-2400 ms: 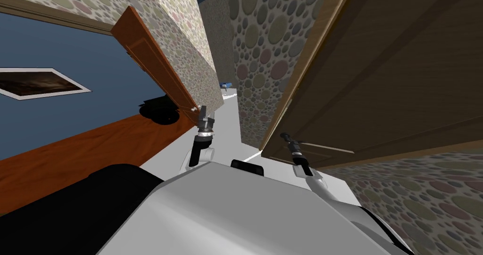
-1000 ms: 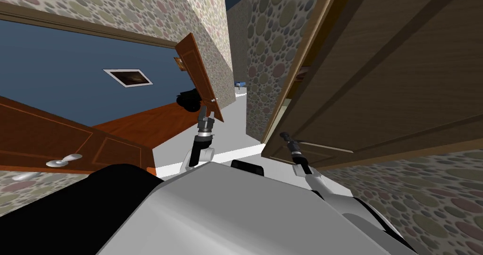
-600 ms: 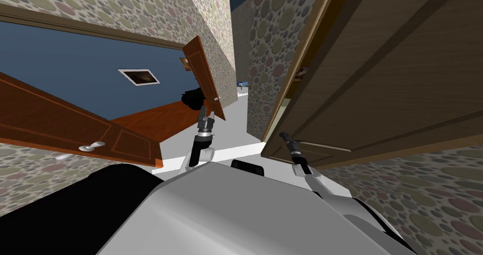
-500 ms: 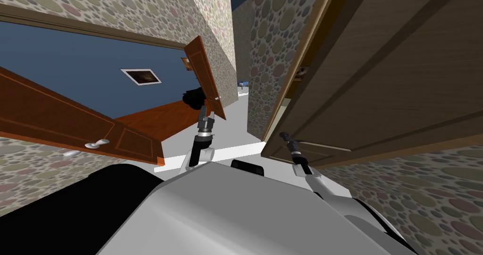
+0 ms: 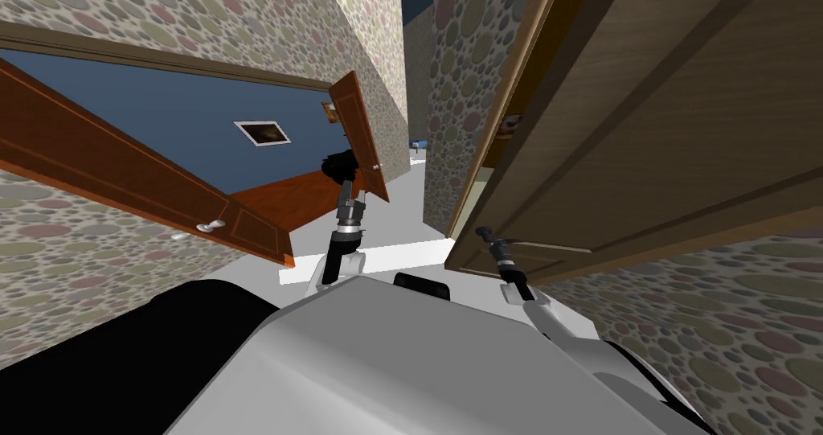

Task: Pull the door open

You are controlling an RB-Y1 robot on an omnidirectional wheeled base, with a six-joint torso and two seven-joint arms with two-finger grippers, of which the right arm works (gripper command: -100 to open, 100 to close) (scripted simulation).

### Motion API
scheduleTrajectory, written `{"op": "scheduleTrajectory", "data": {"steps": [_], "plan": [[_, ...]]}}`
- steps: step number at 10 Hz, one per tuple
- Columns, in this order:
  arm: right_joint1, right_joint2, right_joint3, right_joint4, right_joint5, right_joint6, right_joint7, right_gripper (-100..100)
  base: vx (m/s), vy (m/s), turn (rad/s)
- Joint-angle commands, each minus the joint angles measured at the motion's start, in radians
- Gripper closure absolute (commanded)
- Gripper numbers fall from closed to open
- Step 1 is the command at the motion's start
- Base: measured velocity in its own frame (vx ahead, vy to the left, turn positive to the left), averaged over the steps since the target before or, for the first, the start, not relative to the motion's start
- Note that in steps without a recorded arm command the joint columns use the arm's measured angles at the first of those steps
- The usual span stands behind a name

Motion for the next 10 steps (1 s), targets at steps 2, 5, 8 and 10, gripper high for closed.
{"op": "scheduleTrajectory", "data": {"steps": [2, 5, 8, 10], "plan": [[0.009, -0.014, 0.039, -0.020, -0.014, -0.013, -0.011, 100, -0.169, -0.103, 0.159], [0.018, -0.026, 0.067, -0.030, -0.026, -0.023, -0.021, 100, -0.180, -0.126, 0.090], [0.040, -0.043, 0.080, -0.030, -0.024, -0.053, -0.040, 100, -0.139, -0.040, 0.098], [0.059, -0.064, 0.094, -0.026, -0.024, -0.088, -0.060, 100, -0.108, -0.029, 0.091]]}}
